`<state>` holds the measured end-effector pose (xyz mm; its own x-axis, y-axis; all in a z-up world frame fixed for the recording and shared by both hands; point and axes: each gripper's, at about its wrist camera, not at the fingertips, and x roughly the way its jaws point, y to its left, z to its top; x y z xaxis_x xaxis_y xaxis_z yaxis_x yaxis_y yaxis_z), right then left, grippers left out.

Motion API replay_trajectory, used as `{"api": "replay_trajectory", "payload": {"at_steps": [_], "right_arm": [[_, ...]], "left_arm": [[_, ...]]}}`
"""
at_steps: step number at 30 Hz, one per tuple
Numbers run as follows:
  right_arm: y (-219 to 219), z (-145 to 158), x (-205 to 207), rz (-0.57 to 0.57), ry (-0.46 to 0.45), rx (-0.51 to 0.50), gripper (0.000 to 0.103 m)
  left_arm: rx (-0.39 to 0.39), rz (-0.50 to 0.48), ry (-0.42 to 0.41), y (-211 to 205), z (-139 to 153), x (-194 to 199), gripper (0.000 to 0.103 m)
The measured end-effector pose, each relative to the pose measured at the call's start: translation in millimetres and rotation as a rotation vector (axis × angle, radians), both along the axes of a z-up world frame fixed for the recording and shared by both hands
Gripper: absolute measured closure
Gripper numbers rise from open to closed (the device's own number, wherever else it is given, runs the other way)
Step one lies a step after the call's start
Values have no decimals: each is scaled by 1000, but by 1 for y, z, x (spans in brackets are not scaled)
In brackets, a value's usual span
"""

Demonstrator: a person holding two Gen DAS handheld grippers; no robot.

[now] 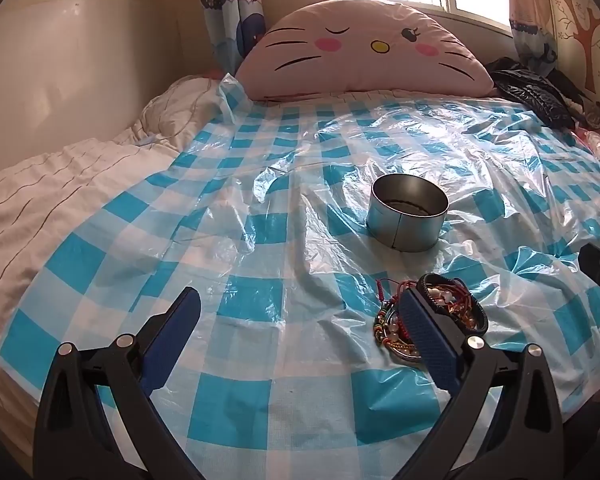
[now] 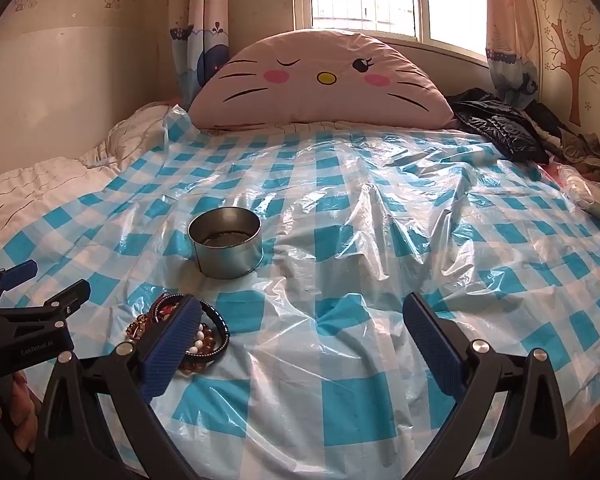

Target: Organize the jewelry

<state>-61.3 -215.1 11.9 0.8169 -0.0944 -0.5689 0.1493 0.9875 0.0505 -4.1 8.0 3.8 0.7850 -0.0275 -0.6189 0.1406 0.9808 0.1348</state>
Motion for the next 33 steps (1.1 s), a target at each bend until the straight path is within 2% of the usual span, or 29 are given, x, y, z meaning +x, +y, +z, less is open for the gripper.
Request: {"api": "replay_trajectory", "payload": {"at_steps": [24, 28, 32, 33], "right_arm": [[0, -1, 2, 9, 11, -3, 6], [5, -6, 4, 19, 20, -15, 6], [4, -7, 7, 29, 71, -49, 6], [4, -6, 6, 29, 34, -50, 6]], "left_arm": [[2, -1, 2, 0, 0, 1, 7], [1, -1, 3, 0, 0, 1, 7], [-1, -1, 3, 0, 0, 1, 7], [-1, -1, 3, 0, 0, 1, 7]]}}
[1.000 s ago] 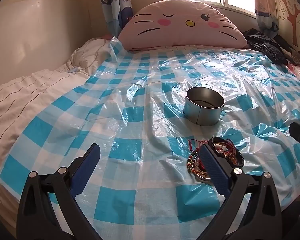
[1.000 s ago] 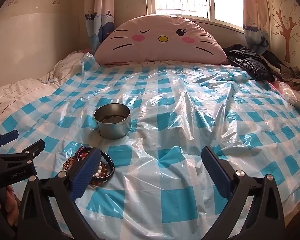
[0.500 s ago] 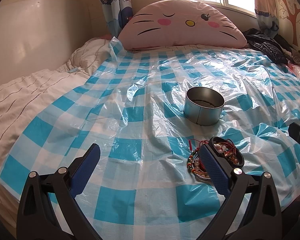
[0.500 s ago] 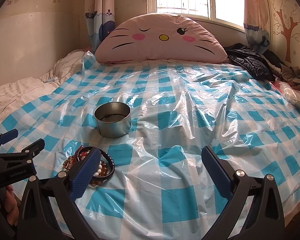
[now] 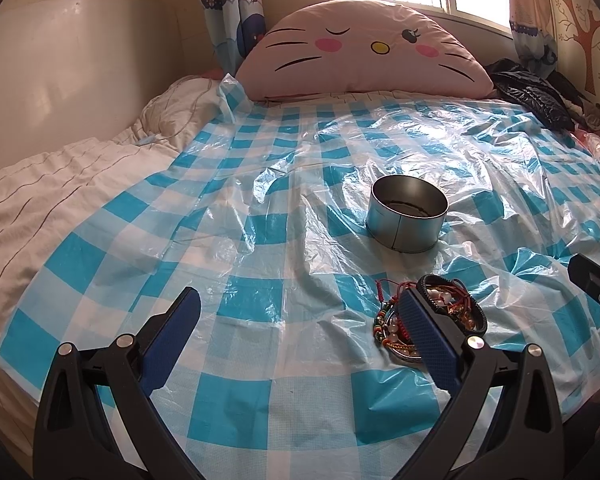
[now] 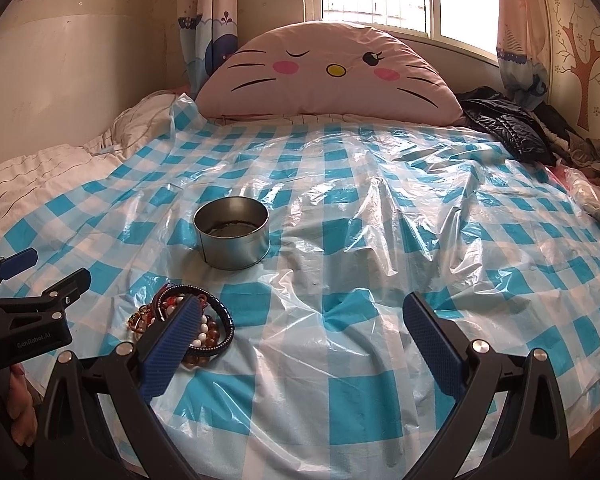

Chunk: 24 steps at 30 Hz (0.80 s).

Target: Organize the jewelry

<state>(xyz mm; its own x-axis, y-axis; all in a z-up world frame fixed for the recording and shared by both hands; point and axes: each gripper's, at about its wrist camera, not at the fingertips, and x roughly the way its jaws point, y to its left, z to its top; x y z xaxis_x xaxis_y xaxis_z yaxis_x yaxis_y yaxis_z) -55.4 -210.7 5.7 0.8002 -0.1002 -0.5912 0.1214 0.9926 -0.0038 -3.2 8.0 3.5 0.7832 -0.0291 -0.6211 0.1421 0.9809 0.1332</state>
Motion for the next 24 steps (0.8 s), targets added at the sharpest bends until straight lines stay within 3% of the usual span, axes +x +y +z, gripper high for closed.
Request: {"api": "replay_trajectory", "payload": {"at_steps": [3, 14, 19, 24], "right_arm": [[1, 1, -1, -1, -34, -4, 6], [1, 0, 0, 13, -25, 41, 6], [8, -6, 14, 206, 65, 138, 6], [27, -21, 39, 333, 129, 151, 6]], "left_arm": [[1, 0, -1, 0, 0, 0, 7], [-6, 1, -2, -3, 0, 0, 7], [-33, 9, -31, -3, 5, -5, 7], [-68, 14, -17, 3, 4, -1, 7]]}}
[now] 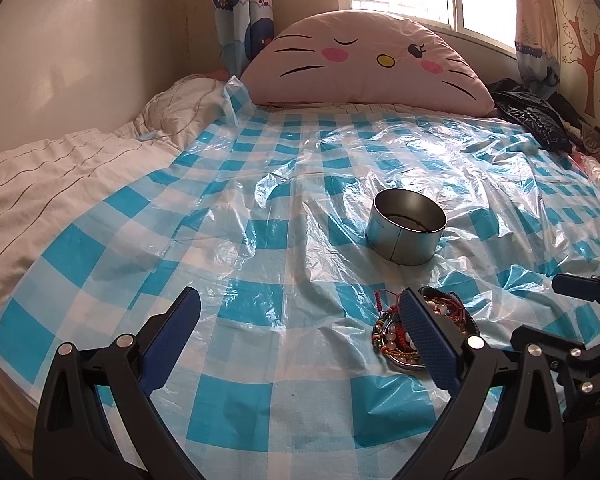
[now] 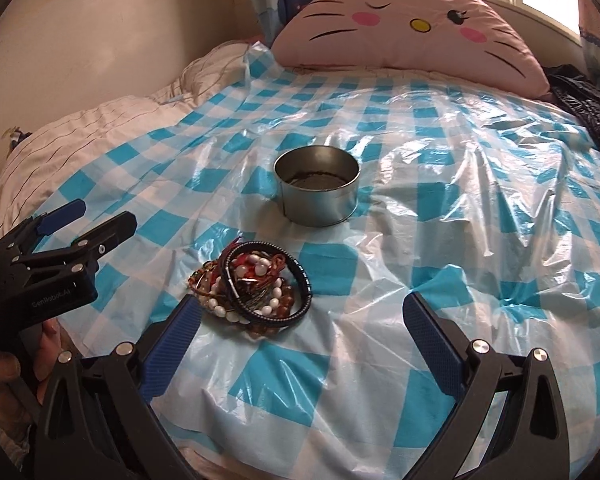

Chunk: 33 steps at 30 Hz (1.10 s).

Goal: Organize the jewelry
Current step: 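Grasp the black braided bracelet from the pile with the right gripper, then lift the black bracelet with the right gripper while the left grasps a red cord bracelet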

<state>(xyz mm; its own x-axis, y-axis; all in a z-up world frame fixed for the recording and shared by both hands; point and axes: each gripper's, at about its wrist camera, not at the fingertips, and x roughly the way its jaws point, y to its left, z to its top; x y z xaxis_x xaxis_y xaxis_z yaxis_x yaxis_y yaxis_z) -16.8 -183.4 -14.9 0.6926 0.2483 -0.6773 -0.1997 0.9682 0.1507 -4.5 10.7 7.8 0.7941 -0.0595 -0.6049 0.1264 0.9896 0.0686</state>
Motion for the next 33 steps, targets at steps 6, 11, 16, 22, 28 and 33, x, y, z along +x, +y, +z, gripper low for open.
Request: {"api": "replay_trajectory", "payload": {"at_steps": [6, 11, 16, 22, 28, 33], "right_arm": [[14, -25, 35, 109, 190, 86, 6], [15, -47, 61, 136, 294, 170, 6], [8, -61, 73, 137, 361, 237, 6], [7, -63, 72, 144, 355, 249, 31], [5, -39, 58, 147, 229, 238, 33], [-12, -14, 40, 22, 78, 190, 33]], "left_arm": [[-11, -3, -2, 3, -1, 2, 7], [-13, -6, -3, 5, -1, 1, 7], [-17, -8, -3, 5, -1, 1, 7], [-19, -9, -3, 5, -2, 2, 7], [-19, -10, -5, 5, -2, 2, 7], [-34, -96, 26, 1, -5, 4, 7]]}}
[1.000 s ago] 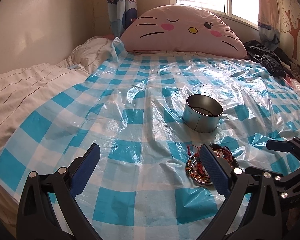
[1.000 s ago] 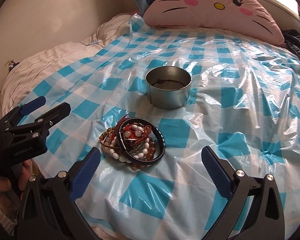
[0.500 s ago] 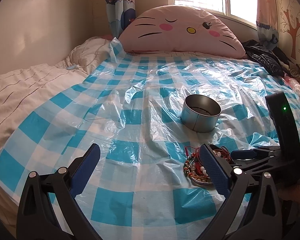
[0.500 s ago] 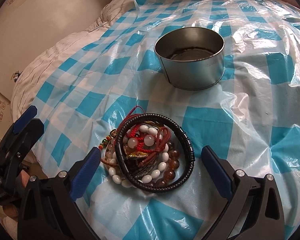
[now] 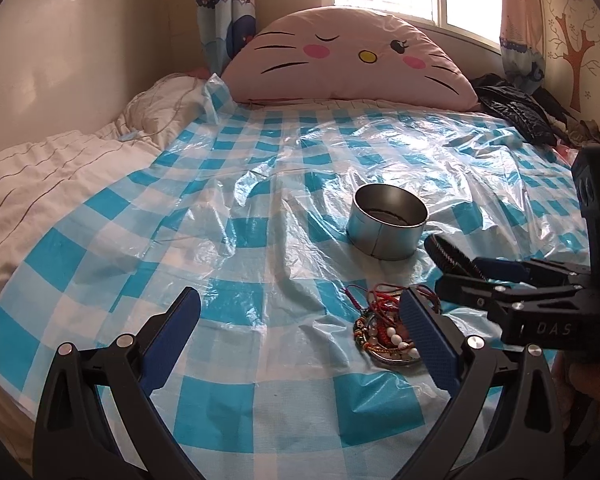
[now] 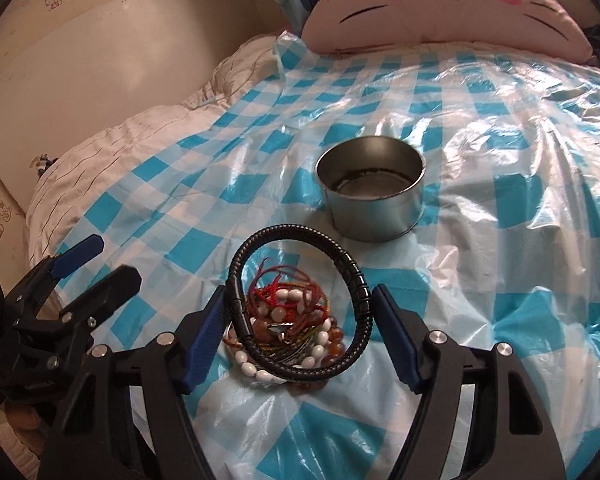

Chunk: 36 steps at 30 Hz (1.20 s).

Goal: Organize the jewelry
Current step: 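Lift the black bracelet with the right gripper while the left grasps a red cord bracelet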

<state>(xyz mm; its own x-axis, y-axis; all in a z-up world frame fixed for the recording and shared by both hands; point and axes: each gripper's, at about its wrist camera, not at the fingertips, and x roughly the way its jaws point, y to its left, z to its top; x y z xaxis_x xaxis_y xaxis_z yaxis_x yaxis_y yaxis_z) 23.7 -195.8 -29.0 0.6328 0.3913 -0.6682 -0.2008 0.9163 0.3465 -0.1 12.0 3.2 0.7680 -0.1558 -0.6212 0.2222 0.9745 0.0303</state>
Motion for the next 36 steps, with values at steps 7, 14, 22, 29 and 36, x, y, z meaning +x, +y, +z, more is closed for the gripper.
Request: {"api": "replay_trajectory", "payload": {"at_steps": [7, 14, 22, 29, 36], "right_arm": [[-45, 3, -2, -181, -23, 94, 33], [-53, 1, -2, -197, -19, 133, 32], [-52, 1, -2, -185, -24, 148, 32], [-53, 1, -4, -187, -28, 159, 32], [-53, 1, -4, -188, -27, 160, 32]], "left_arm": [[-20, -218, 150, -28, -19, 22, 7], [-85, -245, 141, -43, -26, 44, 16], [-89, -237, 216, -53, -43, 68, 39], [-100, -238, 301, -56, -58, 75, 87], [-157, -210, 254, -43, -45, 67, 101]]}}
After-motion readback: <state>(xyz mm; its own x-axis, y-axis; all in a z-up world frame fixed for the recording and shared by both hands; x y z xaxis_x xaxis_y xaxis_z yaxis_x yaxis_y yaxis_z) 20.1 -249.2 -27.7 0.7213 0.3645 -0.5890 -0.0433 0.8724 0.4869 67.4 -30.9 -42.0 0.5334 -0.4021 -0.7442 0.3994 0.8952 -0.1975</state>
